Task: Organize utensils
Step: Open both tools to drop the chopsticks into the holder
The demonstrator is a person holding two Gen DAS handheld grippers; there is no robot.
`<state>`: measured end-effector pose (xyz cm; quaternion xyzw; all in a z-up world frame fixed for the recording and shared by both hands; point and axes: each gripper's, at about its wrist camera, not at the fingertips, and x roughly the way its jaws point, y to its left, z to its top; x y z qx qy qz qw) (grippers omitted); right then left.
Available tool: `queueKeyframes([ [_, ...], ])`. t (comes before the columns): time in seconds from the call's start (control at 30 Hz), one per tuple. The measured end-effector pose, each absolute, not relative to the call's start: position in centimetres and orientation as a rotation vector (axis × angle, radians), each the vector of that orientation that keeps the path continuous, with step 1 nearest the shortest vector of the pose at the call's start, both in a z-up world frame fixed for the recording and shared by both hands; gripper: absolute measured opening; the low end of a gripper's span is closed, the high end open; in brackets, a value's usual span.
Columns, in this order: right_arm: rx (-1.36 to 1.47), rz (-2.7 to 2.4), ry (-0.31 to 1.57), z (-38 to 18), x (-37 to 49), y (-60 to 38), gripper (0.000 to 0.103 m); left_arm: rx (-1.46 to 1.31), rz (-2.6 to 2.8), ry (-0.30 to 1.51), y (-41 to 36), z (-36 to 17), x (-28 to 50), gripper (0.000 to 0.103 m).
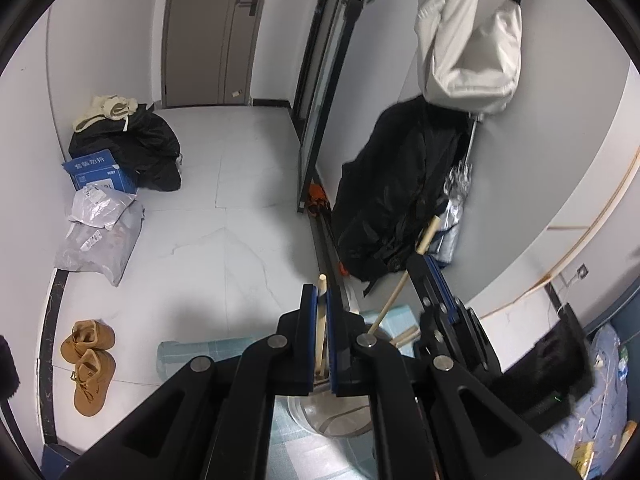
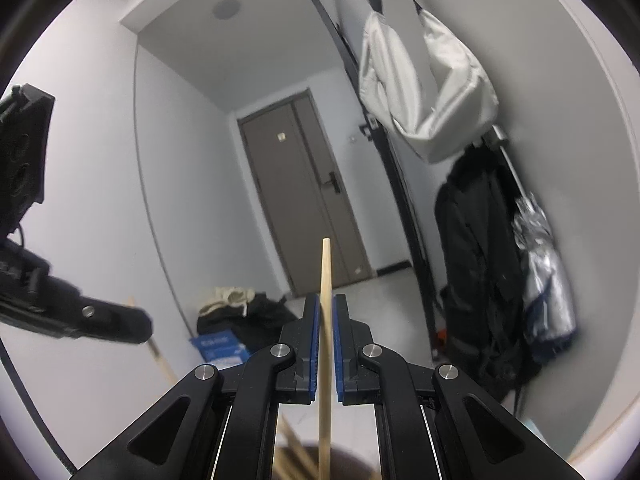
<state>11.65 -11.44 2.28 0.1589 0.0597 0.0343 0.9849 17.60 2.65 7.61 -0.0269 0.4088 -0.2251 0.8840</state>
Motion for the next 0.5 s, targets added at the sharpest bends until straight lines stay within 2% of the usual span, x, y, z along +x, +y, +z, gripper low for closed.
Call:
queueKeyframes([
  [0.23, 0.220, 0.170, 0.206, 1.4, 9.0, -11.0, 0.005, -0.082, -0.487, 0.900, 2.9, 5.3, 17.3, 0.001],
  [0.5, 0.176, 0.301, 0.409, 0.1, 8.5, -11.1, 0.008, -0.190, -0.526, 0.941, 2.3, 2.9, 16.7, 0.005],
])
